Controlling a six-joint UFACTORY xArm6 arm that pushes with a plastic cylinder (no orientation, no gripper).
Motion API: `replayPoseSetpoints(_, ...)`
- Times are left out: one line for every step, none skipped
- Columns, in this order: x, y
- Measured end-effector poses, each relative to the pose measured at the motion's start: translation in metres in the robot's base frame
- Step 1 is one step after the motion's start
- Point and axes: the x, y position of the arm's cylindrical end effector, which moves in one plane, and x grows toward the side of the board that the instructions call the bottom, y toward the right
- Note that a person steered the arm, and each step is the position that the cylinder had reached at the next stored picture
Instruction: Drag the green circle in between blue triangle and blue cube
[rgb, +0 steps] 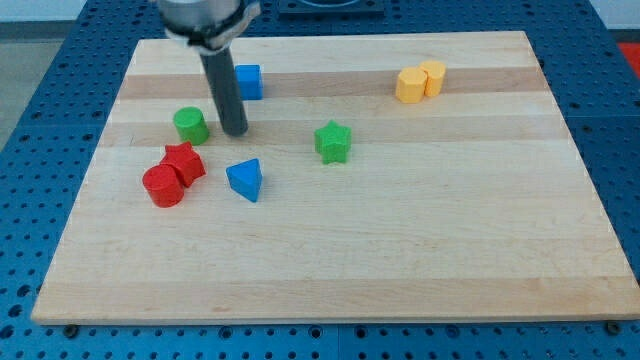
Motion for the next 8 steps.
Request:
replayPoseSetpoints(-0.021, -0.022)
replayPoseSetpoints(-0.016, -0.07)
replayPoseSetpoints(0.002, -0.128)
replayPoseSetpoints(0.032, -0.13)
replayPoseSetpoints(0.033, -0.073)
replayPoseSetpoints(0.025, -0.043)
replayPoseSetpoints(0.025, -0.006)
replayPoseSetpoints(0.023, -0.002)
